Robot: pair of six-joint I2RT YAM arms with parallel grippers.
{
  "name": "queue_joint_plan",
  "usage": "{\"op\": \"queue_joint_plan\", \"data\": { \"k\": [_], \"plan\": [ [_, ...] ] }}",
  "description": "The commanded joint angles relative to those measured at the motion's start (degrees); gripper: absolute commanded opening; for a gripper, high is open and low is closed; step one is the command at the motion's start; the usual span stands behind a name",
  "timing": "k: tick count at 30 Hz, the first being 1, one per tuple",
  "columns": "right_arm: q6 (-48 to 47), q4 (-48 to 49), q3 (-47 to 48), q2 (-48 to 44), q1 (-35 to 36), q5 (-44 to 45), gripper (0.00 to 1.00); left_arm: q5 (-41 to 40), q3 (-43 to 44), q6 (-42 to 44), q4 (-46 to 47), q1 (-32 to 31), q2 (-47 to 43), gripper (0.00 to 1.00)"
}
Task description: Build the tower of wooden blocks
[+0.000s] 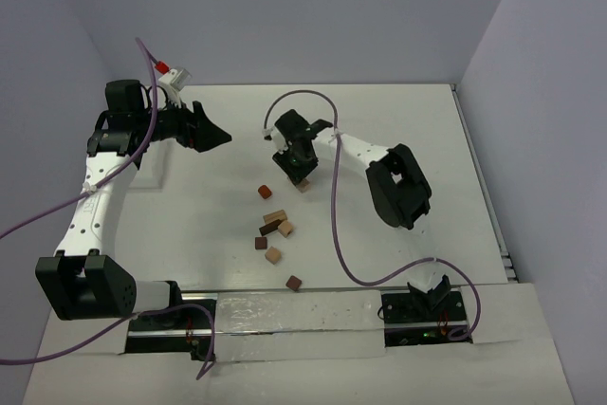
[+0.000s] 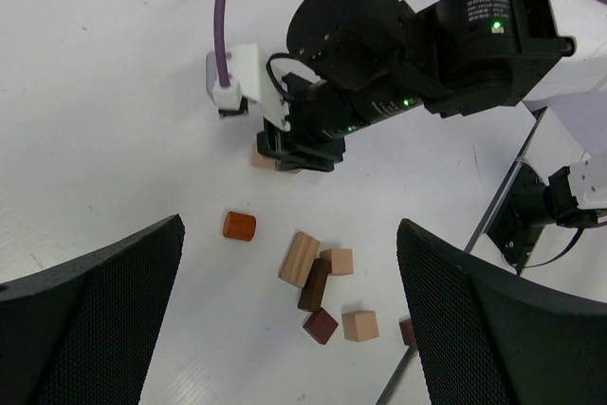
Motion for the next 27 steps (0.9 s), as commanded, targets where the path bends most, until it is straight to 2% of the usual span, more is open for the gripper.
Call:
{"op": "queue_joint_plan", "data": {
  "k": [1, 4, 7, 11, 18, 27],
  "plan": [
    [15.0, -4.1, 7.0, 2.5, -0.7, 9.7, 0.0, 0.2, 2.0, -0.7, 3.1, 0.4, -0.5, 0.99],
    [21.3, -6.3, 8.3, 3.6, -0.7, 12.0, 0.0, 0.2, 1.9, -0.7, 3.1, 0.4, -0.5, 0.99],
    [27.6, -7.0, 7.3, 3.5, -0.8, 9.9, 0.0, 0.1, 2.0, -0.7, 3.2, 0.4, -0.2, 0.99],
    [31.3, -7.0, 7.0, 3.8, -0.8, 9.0, 0.0, 0.1, 2.3, -0.6, 2.8, 0.4, -0.2, 0.99],
    [33.8, -5.3, 5.0, 3.0, -1.4, 11.9, 0.0, -0.4, 2.0, -0.1, 2.5, 0.4, -0.3, 0.99],
    [37.8, -6.6, 4.3, 4.3, -1.8, 9.9, 0.0, -0.3, 2.1, -0.6, 3.1, 0.4, -0.2, 0.99]
  ]
}}
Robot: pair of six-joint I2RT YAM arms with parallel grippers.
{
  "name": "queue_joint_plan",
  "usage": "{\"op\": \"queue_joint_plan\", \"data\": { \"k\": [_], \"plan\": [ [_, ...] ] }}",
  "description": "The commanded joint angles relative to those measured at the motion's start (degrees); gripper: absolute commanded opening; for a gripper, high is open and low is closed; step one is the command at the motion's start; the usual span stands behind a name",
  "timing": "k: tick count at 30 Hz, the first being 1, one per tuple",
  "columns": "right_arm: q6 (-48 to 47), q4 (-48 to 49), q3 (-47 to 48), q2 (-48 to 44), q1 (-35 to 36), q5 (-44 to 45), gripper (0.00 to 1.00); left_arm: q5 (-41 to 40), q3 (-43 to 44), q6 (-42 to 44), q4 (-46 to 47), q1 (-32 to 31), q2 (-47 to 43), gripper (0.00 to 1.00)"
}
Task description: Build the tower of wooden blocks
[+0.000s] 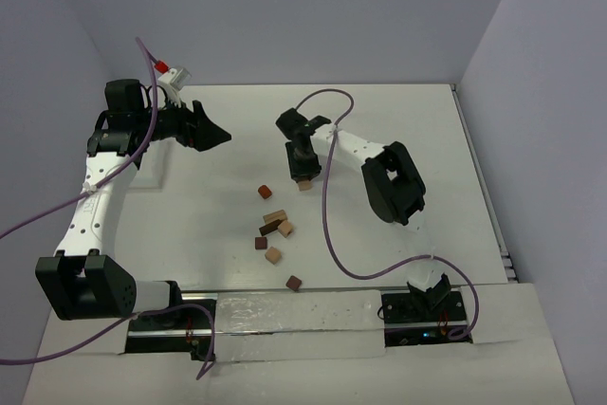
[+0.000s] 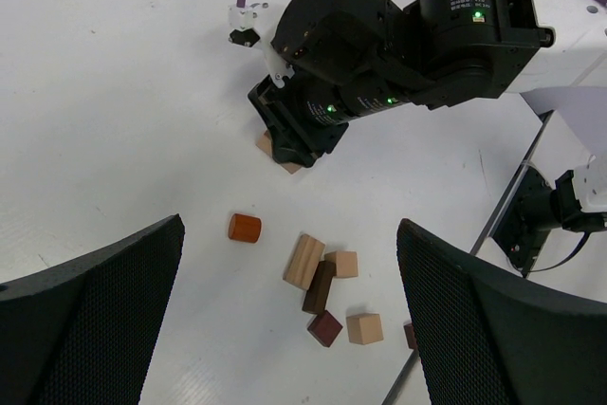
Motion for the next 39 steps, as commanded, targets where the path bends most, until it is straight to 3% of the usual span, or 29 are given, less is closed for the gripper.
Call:
{"op": "queue_joint_plan", "data": {
  "k": [1, 13, 16, 39],
  "plan": [
    [3.7, -0.9, -0.5, 0.9, -0.7, 0.2, 0.0, 0.3, 2.1, -0.4, 2.4, 0.4, -0.3, 0.99],
    [7.2, -3.3, 0.8, 3.9, -1.3, -4.7, 0.01, -0.1, 1.9, -0.4, 2.4, 0.4, -0.3, 0.99],
    [7.0, -3.0, 0.3, 3.8, -1.3, -4.7, 0.05, -0.1, 2.0, -0.5, 2.6, 0.4, -0.2, 0.99],
    [9.1, -2.6, -2.0, 1.5, 1.0, -3.5, 0.02, -0.2, 2.6, -1.1, 2.6, 0.4, 0.4, 0.99]
  ]
}}
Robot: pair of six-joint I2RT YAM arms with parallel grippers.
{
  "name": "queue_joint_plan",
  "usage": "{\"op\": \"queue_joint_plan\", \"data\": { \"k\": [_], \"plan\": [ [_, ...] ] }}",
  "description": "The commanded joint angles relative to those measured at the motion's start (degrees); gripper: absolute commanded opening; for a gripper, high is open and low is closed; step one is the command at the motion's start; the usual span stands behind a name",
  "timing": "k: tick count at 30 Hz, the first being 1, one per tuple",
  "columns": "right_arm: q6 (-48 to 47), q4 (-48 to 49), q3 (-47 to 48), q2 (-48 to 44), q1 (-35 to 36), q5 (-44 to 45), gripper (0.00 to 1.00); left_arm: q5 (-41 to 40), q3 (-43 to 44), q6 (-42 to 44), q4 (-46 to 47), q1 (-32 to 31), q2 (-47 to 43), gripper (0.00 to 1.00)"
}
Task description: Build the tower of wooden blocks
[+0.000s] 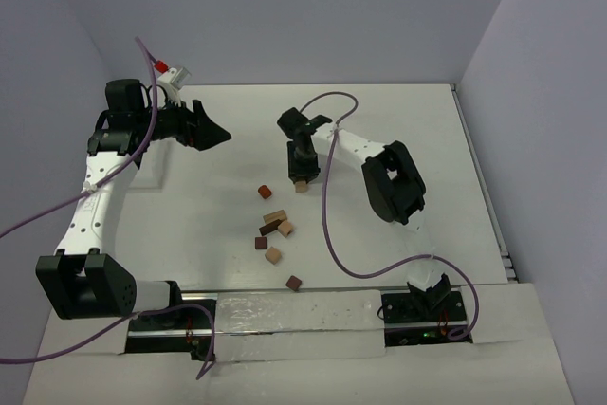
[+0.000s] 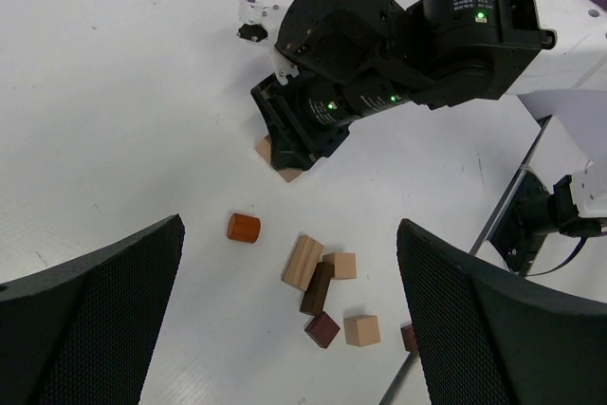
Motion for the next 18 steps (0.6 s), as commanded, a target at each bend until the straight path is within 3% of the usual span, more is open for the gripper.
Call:
{"op": "queue_joint_plan", "data": {
  "k": [1, 5, 10, 18],
  "plan": [
    [1.9, -1.9, -2.4, 0.9, 1.2, 0.0, 0.03, 0.3, 2.5, -0.2, 2.5, 0.4, 0.2, 0.99],
    [2.0, -1.8, -2.5, 0.6, 1.4, 0.3, 0.13, 0.4, 2.5, -0.4, 2.7, 0.4, 0.4, 0.99],
    [1.9, -1.5, -2.7, 0.8, 1.4, -0.8, 0.47, 0.5, 3.0, -0.5, 2.6, 0.4, 0.7, 0.99],
    [2.0, -1.4, -2.4, 1.2, 1.5, -1.0, 0.78, 0.2, 2.8, -0.2, 2.3, 0.4, 0.6, 0.99]
  ]
}}
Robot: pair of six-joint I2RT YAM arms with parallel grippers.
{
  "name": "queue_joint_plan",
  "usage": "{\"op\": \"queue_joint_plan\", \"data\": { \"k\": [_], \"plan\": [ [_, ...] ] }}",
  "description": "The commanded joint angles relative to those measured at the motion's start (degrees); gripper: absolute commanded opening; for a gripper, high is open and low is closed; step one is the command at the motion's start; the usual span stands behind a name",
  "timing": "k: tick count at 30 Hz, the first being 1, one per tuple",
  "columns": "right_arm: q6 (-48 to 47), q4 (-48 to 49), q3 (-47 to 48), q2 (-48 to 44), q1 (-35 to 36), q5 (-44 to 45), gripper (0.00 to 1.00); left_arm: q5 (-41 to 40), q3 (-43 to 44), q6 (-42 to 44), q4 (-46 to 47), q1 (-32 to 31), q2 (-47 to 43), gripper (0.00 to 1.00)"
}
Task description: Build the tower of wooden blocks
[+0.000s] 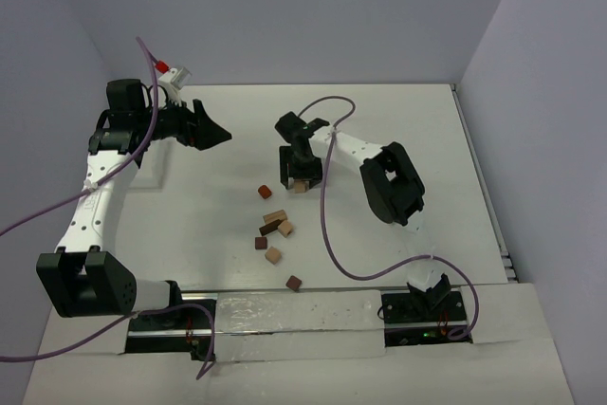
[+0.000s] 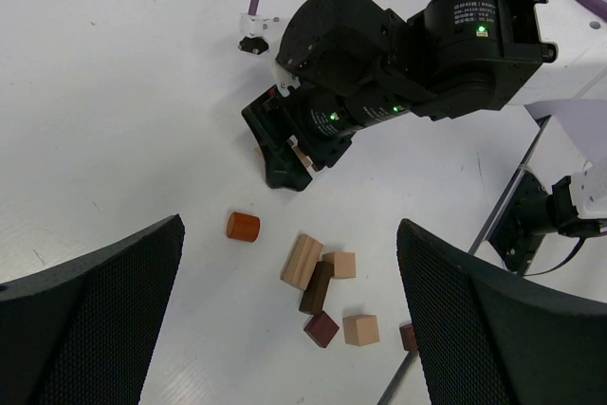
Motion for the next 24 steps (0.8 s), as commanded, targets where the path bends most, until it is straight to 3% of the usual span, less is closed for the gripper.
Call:
{"op": "queue_joint_plan", "data": {
  "k": [1, 5, 9, 18, 22, 24],
  "plan": [
    [0.9, -1.4, -1.0, 1.2, 0.5, 0.1, 0.83, 0.2, 2.7, 0.0, 2.5, 0.4, 0.0, 0.99],
    [0.0, -1.3, -1.0, 0.2, 1.1, -0.2, 0.94, 0.2, 2.2, 0.0, 2.7, 0.4, -0.2, 0.99],
    [-1.7, -0.2, -1.3, -4.2, 1.9, -2.3, 1.0, 0.3, 2.0, -0.7, 2.9, 1.1, -0.3, 0.99],
    [-7.6, 2.7, -7.0, -19.9, 2.4, -1.0, 1.0, 6.2, 1.6, -3.0, 4.3, 6.5, -1.4, 0.99],
    [-17.6, 6.7, -13.3, -29.1, 2.4, -1.2, 1.0, 6.1, -0.5, 1.1, 1.1, 5.6, -2.2, 0.99],
    [-21.9, 8.5, -17.0, -32.4, 2.4, -1.4, 1.0, 3.1, -2.3, 4.4, -0.3, 3.6, -2.1, 0.89]
  ]
}}
